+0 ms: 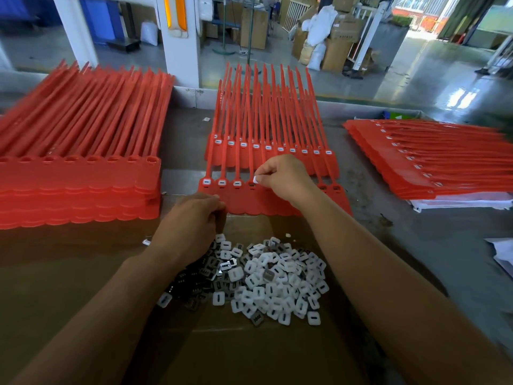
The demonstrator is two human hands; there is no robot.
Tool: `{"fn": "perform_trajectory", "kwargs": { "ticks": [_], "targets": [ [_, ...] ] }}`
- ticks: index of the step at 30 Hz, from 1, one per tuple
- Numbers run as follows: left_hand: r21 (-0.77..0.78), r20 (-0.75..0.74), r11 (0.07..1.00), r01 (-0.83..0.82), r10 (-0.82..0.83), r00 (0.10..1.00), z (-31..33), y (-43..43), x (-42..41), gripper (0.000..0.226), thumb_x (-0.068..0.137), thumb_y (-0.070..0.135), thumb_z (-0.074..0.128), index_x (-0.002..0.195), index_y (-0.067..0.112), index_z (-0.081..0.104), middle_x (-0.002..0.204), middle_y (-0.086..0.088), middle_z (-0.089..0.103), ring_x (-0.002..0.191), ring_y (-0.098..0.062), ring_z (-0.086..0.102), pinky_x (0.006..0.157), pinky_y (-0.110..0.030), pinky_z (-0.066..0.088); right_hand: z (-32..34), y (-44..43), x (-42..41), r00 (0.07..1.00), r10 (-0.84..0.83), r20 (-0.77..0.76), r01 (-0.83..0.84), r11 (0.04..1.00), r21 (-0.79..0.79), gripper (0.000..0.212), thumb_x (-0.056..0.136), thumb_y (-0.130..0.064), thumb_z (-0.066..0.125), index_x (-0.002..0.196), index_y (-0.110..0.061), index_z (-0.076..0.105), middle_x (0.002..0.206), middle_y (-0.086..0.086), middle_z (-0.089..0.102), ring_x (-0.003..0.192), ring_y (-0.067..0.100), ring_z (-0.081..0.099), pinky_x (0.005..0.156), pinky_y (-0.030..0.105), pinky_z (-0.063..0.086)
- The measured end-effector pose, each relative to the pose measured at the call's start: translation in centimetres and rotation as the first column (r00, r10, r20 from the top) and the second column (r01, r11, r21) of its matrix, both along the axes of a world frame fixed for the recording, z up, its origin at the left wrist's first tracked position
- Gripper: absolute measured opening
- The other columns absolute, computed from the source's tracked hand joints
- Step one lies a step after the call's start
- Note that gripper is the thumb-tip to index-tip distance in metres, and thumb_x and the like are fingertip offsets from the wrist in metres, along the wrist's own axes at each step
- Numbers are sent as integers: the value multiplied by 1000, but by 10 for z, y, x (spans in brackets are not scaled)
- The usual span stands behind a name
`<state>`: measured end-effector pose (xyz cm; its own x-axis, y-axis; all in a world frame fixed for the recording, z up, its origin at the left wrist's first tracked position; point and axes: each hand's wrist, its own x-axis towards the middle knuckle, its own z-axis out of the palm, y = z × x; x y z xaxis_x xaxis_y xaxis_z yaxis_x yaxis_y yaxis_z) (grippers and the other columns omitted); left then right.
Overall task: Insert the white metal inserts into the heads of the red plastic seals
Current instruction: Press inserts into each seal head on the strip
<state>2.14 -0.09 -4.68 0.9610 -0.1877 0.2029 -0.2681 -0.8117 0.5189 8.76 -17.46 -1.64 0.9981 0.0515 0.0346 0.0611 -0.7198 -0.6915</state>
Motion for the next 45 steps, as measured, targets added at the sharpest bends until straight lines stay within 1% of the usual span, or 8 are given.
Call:
{"fn": "perform_trajectory", "kwargs": {
  "ticks": [13, 17, 21, 26, 33, 38, 42, 45],
  "targets": [
    [10, -11, 1000, -8, 8, 1000, 5, -3, -2, 37, 87, 1, 45, 118, 12, 62, 131, -3, 53, 119, -19, 47, 98, -27, 34, 2, 11, 11, 991, 43, -123, -66, 981, -184, 15, 88, -17, 61, 100, -11, 69, 109, 5, 66, 102, 18, 59, 82, 27, 45],
    [5, -11, 1000, -5, 5, 1000, 5, -3, -2, 36, 88, 1, 44, 117, 11, 62, 132, -4, 52, 120, -19, 47, 98, -25, 32, -3, 11, 10, 998, 3, -58, -10, 991, -131, 3, 82, -15, 68, 84, -18, 68, 106, 2, 67, 102, 16, 59, 89, 30, 47],
    [-5, -16, 1000, -6, 6, 1000, 5, -3, -3, 36, 88, 1, 45, 118, 11, 62, 132, -4, 52, 122, -17, 46, 100, -25, 31, -4, 11, 11, 995, -63, -73, 62, 998, -16, 25, 74, -11, 75, 69, -28, 57, 105, 3, 67, 103, 18, 60, 93, 38, 48],
    [1, -17, 1000, -6, 6, 1000, 5, -3, -4, 36, 88, 1, 44, 119, 11, 61, 133, -4, 51, 122, -18, 45, 101, -26, 31, 3, 12, 20, 981, -81, -176, 70, 995, -71, 15, 73, -11, 75, 85, -14, 67, 100, 7, 66, 104, 23, 60, 92, 37, 49],
    [4, -23, 1000, -8, 8, 1000, 5, -4, -4, 34, 88, 1, 44, 115, 10, 64, 131, -4, 52, 121, -18, 46, 99, -26, 32, 3, 12, 25, 974, -95, -207, 84, 995, -62, 30, 74, -8, 69, 104, -5, 66, 111, 15, 64, 107, 29, 59, 92, 39, 49],
    [3, -20, 1000, -6, 6, 1000, 5, -4, -3, 36, 88, 1, 43, 116, 10, 63, 132, -4, 52, 121, -18, 46, 99, -26, 32, -3, 10, 18, 990, -84, -110, 76, 994, -72, 10, 76, -14, 74, 78, -16, 65, 85, -1, 63, 76, 11, 58, 70, 28, 49],
    [5, -16, 1000, -8, 8, 1000, 5, -4, -3, 34, 87, 0, 44, 113, 10, 65, 130, -4, 54, 120, -18, 47, 97, -24, 32, -10, 2, 12, 996, -62, -71, 66, 996, 52, 19, 82, -13, 67, 75, -26, 55, 91, -5, 61, 91, 11, 58, 75, 22, 45],
    [8, -16, 1000, -14, 14, 1000, 4, -4, -3, 35, 87, 0, 44, 114, 11, 64, 131, -4, 54, 121, -19, 46, 98, -25, 32, -1, -6, -1, 997, 19, -76, -7, 988, 151, 13, 84, -14, 65, 81, -25, 60, 90, -10, 60, 82, -1, 54, 63, 12, 35]
  ]
}}
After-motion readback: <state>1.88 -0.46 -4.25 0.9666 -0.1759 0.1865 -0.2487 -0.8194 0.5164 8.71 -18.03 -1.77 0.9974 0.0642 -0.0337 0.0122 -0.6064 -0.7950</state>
